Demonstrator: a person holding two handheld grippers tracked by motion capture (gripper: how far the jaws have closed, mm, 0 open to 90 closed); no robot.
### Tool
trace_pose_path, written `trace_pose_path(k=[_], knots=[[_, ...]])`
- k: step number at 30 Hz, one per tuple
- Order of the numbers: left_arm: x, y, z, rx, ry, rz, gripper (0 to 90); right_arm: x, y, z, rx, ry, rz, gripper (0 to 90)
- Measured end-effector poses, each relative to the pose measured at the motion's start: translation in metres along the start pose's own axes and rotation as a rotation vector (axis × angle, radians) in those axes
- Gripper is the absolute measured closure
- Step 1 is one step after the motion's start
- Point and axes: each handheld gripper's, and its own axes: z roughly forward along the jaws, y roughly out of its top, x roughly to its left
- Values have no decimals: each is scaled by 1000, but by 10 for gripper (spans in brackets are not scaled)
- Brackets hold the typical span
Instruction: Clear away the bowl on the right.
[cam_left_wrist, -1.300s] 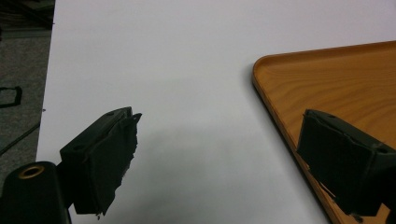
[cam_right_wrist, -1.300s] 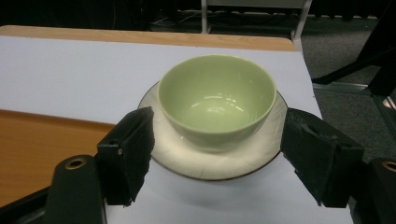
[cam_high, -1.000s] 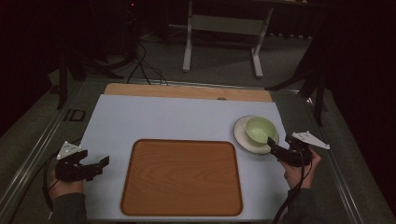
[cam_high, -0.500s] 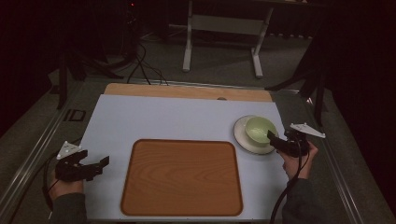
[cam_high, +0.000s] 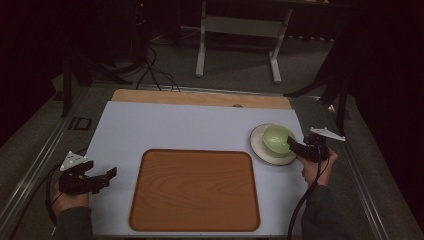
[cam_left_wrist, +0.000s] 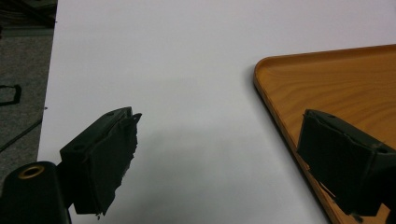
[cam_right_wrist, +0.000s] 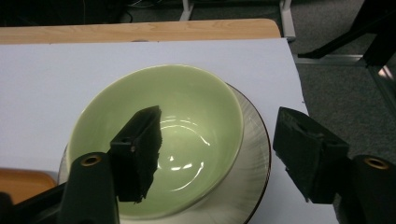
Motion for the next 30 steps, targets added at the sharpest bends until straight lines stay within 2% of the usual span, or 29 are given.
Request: trace_pose_path(k=[7,12,22,27,28,30], knots=[[0,0,0,1,1,1,117,-7,-2,15,35,-17,34,362],[0,0,0,-1,1,-2,117,-12,-4,23,49,-13,75,430],[0,0,0,-1,0,-1,117,-11,-7,35,97,4,104,472],[0,0,0,0,0,1,117,-10,-8,39,109,-2,112,498],[0,0,0,1,-1,1,117,-10,-9,40,110,6,121,538],[0,0,0,1,-1,1,117,-10,-9,41,113,8,128,550]])
